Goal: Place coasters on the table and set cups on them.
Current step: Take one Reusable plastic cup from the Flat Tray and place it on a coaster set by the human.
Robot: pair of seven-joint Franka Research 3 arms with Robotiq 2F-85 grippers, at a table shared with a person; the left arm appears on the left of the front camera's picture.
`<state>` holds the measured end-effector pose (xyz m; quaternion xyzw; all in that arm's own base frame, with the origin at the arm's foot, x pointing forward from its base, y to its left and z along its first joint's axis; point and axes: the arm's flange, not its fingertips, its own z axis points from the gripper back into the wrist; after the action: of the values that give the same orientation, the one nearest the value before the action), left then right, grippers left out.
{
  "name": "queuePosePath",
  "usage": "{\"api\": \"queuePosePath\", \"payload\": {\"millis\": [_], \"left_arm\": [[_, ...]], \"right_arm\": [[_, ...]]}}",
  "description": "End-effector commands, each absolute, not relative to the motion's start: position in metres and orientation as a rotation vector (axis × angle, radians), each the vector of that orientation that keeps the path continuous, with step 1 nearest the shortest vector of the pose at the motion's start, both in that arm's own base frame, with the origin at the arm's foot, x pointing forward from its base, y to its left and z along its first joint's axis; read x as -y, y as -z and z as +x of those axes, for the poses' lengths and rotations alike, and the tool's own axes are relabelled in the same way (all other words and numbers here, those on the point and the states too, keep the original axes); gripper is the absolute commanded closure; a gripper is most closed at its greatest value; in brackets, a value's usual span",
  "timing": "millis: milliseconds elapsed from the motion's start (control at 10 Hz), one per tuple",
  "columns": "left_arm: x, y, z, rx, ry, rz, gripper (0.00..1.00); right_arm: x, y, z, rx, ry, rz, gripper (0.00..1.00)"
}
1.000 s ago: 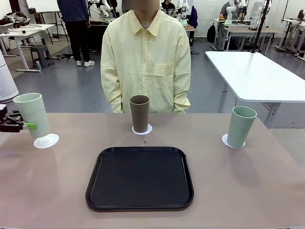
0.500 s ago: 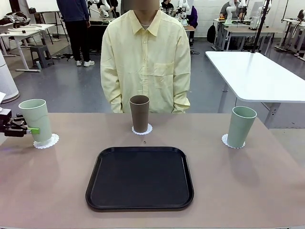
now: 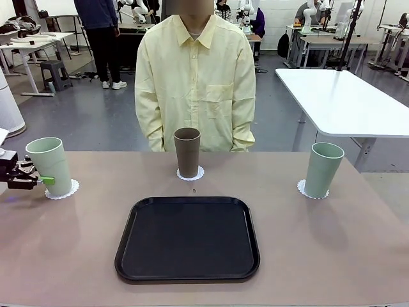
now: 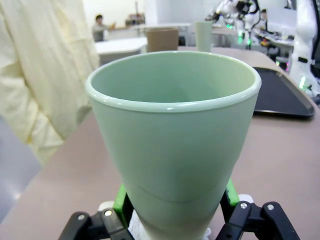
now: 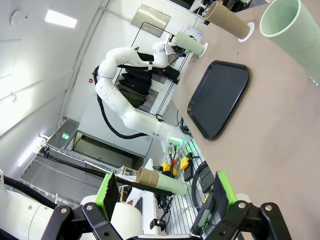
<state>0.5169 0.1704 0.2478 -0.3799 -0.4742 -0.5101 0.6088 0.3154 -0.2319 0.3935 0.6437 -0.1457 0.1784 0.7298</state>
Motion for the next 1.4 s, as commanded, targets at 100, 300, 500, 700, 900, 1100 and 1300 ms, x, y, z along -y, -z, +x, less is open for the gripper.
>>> {"api": "queuePosePath", "payload": {"millis": [100,300,500,700,900,1100,1300], "left_arm": [[-0.172,-0.246,0.513,1.131,1.222,-0.891,0.17],[-0.173,-0.246,0.513,1.137,1.222,-0.895,0.17],[-0.175,-0.242,0.518,1.122,1.192,-0.912,0.17],[-0.179,-0.238,0.523,1.113,1.169,-0.931,0.17],[-0.18,-0.236,0.526,1.111,1.169,-0.937,0.17],[-0.181,-0.237,0.525,1.113,1.165,-0.936,0.0],[-0.186,-0.241,0.524,1.068,1.162,-0.9,0.0]], "right_arm": [[0.228,-0.392,0.312,0.344,-0.406,1.408,0.0],[0.228,-0.392,0.312,0.344,-0.406,1.408,0.0],[0.228,-0.392,0.312,0.344,-0.406,1.408,0.0],[0.228,-0.392,0.312,0.344,-0.406,1.408,0.0],[0.228,-0.392,0.312,0.344,-0.406,1.408,0.0],[0.228,-0.392,0.312,0.344,-0.406,1.408,0.0],[0.228,-0.392,0.312,0.344,-0.406,1.408,0.0]]}}
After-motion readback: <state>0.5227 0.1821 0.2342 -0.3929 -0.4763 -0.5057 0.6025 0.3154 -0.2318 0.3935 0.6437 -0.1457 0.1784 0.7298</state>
